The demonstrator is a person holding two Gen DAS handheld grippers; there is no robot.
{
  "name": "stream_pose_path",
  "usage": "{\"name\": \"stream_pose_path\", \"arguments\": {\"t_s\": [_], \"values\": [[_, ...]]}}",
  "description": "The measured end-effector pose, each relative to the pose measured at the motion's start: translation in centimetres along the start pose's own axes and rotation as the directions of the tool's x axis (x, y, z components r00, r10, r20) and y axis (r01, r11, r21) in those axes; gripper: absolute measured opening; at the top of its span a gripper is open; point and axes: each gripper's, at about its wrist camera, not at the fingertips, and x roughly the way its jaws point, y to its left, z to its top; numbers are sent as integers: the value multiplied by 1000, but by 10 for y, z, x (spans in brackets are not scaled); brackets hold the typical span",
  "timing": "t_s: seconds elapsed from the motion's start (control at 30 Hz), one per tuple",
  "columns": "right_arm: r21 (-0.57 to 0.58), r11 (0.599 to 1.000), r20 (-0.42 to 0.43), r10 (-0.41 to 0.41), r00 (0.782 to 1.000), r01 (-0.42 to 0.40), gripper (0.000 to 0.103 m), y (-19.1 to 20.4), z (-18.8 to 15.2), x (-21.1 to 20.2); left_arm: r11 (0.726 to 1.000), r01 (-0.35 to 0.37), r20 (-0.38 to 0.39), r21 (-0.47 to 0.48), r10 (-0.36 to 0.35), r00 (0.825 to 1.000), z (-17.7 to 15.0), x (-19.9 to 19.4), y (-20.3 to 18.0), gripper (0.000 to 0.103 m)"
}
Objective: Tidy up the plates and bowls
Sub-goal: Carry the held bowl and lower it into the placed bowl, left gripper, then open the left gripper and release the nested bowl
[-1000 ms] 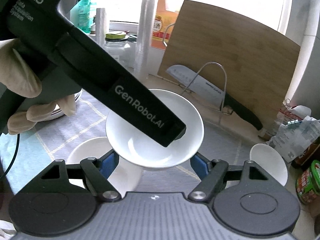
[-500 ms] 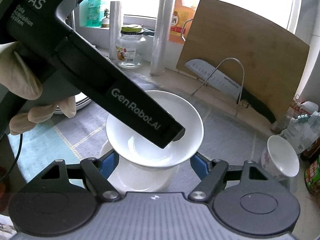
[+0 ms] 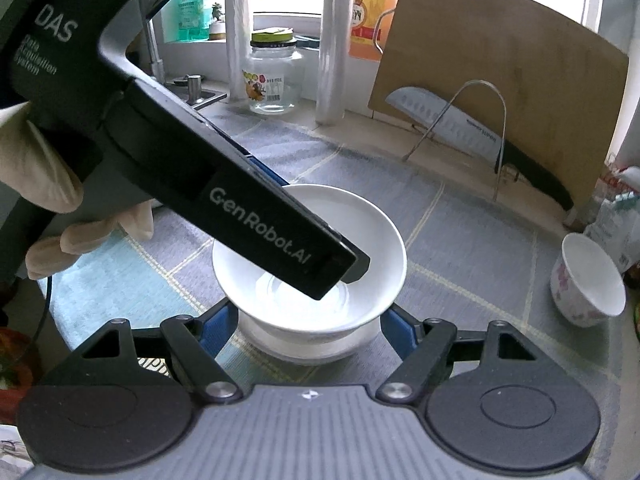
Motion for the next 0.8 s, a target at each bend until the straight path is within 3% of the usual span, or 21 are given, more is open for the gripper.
{"name": "stream_pose_path", "arguments": {"t_s": [0.8], "values": [[-4, 1000, -11, 2, 1000, -2, 82, 1, -5, 8, 1000, 9, 3, 2, -9, 1000, -2, 5, 3, 74]]}}
